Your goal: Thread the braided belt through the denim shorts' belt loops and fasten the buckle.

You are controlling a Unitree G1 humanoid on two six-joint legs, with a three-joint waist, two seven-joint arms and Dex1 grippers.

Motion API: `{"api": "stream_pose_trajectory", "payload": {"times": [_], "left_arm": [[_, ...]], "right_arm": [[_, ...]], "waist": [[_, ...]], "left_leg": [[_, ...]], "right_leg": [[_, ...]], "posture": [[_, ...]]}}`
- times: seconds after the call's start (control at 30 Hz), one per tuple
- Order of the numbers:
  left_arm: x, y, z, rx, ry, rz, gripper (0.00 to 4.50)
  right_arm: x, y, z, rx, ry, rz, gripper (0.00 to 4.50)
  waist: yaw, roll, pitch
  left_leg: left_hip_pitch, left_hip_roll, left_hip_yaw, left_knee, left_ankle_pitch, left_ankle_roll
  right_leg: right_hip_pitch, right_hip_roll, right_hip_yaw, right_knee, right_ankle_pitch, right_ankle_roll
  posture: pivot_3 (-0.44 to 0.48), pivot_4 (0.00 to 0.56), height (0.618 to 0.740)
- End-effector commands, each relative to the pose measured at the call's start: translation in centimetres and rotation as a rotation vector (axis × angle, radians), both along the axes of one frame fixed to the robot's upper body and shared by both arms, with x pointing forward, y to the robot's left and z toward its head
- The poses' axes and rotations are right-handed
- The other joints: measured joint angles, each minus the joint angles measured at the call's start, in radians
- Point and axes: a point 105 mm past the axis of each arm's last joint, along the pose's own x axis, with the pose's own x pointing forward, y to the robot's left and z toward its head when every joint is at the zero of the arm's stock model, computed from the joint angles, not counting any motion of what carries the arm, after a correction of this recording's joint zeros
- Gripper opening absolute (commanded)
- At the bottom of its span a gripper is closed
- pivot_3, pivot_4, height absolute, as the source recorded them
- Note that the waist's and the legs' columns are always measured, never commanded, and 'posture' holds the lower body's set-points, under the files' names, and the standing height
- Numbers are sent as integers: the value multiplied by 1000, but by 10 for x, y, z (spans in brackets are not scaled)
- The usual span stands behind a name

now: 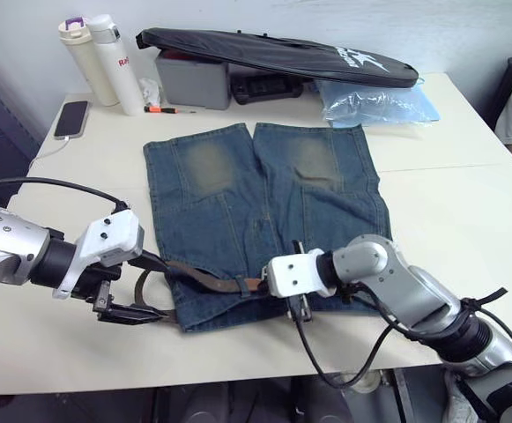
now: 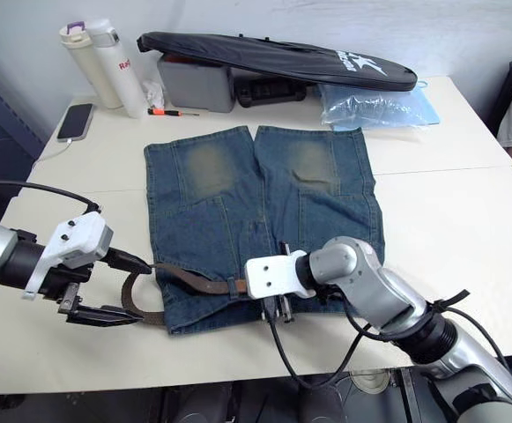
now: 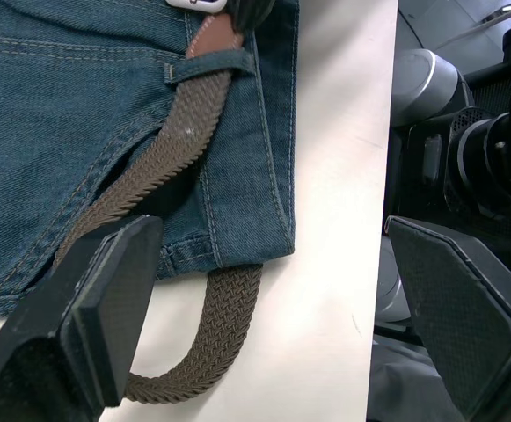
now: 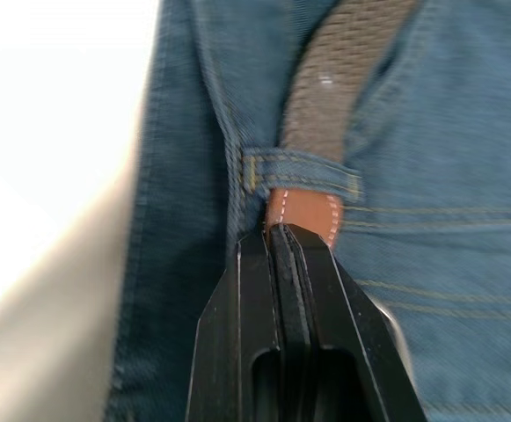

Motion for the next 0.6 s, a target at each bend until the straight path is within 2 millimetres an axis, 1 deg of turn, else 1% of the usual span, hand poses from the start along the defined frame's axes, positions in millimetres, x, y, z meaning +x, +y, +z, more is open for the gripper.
{"api": "stream_pose_trajectory", "payload": {"times": [0.03,0.1,0.17,0.2,0.23,0.27,0.33,0.37,0.43,0.47,0.5,0.6], "left_arm": [[14,-2,15,-67,-76,48,4500],[22,-3,20,-99,-94,72,4500],[42,-4,28,-154,-123,146,3950],[58,-4,31,-166,-154,192,3659],[68,-5,32,-169,-174,222,3300],[80,-6,27,-135,-200,224,2905],[92,-8,21,-84,-224,212,1940],[98,-17,9,-43,-227,155,1506],[104,-31,-8,15,-223,56,691],[106,-35,-13,36,-221,19,149],[104,-43,-19,39,-196,-40,63],[98,-57,-37,73,-130,-212,63]], "right_arm": [[-5,-3,21,10,-49,37,41],[-7,-5,22,3,-48,42,41],[-7,-5,18,-4,-47,41,0],[-7,-5,15,-10,-47,40,0],[-7,-5,14,-14,-48,39,0],[-7,-4,12,-15,-48,39,0],[-7,-3,10,-14,-48,38,0],[-8,-1,9,-11,-49,38,0],[-9,1,8,-8,-52,38,0],[-9,1,8,-7,-53,38,0],[-9,1,7,-7,-56,34,0],[-10,0,7,-7,-63,16,0]], "waist": [[2,0,0],[2,-1,-1],[2,-1,-1],[4,-1,-1],[6,-2,-2],[4,-3,-2],[2,-3,-3],[1,-3,-3],[2,-3,-4],[2,-3,-4],[2,-3,-4],[1,-4,-3]], "left_leg": [[0,0,0,0,0,0],[0,0,0,1,0,0],[1,0,0,1,0,0],[1,0,0,1,0,0],[1,0,0,2,0,0],[2,0,0,3,1,1],[2,-1,1,3,1,0],[3,-1,2,3,1,0],[3,-1,4,3,1,0],[3,-1,5,3,1,0],[2,-1,5,3,1,0],[2,0,6,3,1,0]], "right_leg": [[0,0,0,0,0,0],[0,0,0,1,0,0],[0,0,1,2,0,0],[1,0,1,3,0,0],[1,0,1,5,0,1],[1,0,1,6,0,1],[1,0,2,7,0,1],[0,0,3,7,0,1],[0,0,4,7,0,1],[-1,0,4,7,0,1],[-1,0,5,7,0,1],[-2,0,6,7,0,2]], "posture": [[0,150,740],[0,150,740],[0,150,740],[0,150,740],[0,150,740],[0,150,740],[0,150,740],[0,150,740],[0,150,740],[0,150,740],[0,150,740],[0,150,740]]}}
